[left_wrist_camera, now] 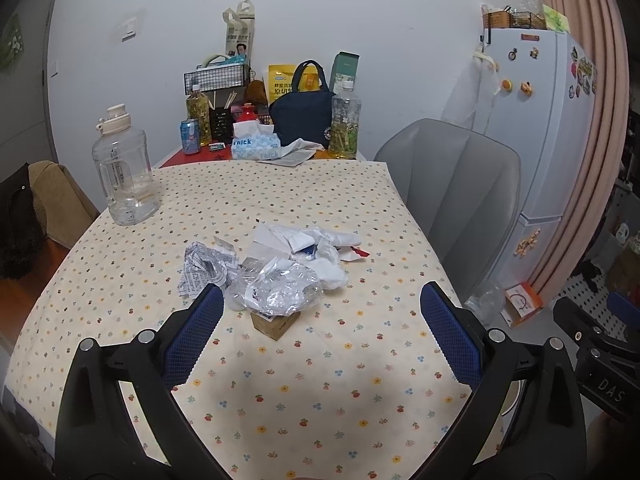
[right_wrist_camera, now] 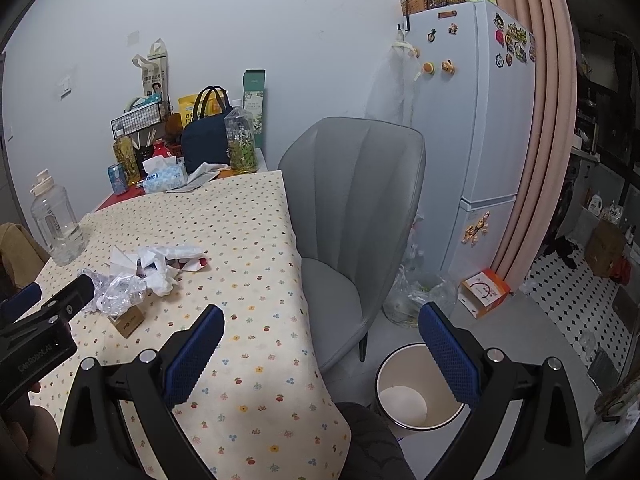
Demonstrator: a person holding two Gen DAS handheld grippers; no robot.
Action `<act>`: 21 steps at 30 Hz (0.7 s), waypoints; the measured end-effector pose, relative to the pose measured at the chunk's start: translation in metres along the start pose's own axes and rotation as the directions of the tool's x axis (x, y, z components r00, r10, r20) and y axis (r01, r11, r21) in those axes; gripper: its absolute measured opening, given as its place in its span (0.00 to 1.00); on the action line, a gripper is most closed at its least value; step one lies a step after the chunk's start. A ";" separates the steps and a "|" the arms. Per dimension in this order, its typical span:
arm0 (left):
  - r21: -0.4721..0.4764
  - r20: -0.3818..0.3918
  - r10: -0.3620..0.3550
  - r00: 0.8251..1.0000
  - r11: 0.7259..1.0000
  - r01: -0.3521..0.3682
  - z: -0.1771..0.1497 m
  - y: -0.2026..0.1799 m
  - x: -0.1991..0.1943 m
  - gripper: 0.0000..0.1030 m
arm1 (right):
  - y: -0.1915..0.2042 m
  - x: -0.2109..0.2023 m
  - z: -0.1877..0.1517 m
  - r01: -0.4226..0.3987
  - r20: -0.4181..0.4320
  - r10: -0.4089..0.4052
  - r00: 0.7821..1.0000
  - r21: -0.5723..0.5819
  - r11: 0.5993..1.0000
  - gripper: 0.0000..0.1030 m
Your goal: Collect trash
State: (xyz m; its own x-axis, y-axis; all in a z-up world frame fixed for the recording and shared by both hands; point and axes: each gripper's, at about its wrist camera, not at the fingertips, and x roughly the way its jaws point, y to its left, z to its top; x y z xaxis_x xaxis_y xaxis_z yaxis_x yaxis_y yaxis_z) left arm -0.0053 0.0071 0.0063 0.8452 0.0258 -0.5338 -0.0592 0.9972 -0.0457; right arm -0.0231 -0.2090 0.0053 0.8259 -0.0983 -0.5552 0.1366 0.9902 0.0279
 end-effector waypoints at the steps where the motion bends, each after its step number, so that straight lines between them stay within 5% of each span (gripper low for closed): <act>1: 0.000 -0.002 0.000 1.000 1.000 0.000 -0.001 0.000 0.000 0.95 | 0.000 0.001 -0.001 -0.002 -0.001 0.002 1.000 0.001 1.000 0.93; 21: -0.003 0.000 0.004 1.000 1.000 -0.004 -0.002 0.005 -0.001 0.95 | -0.001 -0.002 0.000 -0.004 0.011 0.004 1.000 0.010 1.000 0.93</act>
State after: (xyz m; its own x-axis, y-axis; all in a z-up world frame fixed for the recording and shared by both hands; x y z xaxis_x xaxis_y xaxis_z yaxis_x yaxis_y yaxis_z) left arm -0.0080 0.0115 0.0050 0.8448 0.0296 -0.5343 -0.0640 0.9969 -0.0460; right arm -0.0251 -0.2098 0.0060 0.8324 -0.0954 -0.5459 0.1387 0.9896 0.0385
